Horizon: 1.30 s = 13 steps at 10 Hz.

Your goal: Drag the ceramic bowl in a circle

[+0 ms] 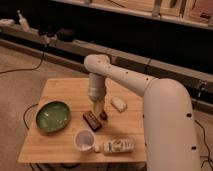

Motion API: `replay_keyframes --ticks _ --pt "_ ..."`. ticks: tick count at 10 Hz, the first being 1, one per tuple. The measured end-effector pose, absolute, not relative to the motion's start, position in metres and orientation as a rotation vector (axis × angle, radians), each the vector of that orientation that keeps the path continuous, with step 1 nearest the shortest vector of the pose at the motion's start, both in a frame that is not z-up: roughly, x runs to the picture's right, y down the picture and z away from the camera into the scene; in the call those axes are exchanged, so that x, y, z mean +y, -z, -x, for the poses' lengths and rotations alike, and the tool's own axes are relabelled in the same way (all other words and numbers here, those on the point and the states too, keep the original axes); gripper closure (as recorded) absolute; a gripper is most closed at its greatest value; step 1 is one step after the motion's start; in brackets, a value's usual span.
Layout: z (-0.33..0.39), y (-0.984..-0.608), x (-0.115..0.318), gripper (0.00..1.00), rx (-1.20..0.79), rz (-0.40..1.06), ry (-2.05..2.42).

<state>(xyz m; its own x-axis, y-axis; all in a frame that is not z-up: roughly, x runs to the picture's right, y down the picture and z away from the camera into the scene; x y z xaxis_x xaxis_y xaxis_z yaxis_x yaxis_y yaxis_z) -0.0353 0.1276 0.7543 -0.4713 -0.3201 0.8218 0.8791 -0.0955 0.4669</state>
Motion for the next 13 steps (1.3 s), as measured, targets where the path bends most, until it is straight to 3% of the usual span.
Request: replay_keyframes --ticks 8,9,13 --pt "0.036 -0.764 0.120 0.92 -1.230 0.644 1.748" --pt "0.038 -0.773 0.113 0.92 -1.194 0.602 1.787" --pt "0.077 -0.827 0.048 0.92 -0.959 0.172 2.074"
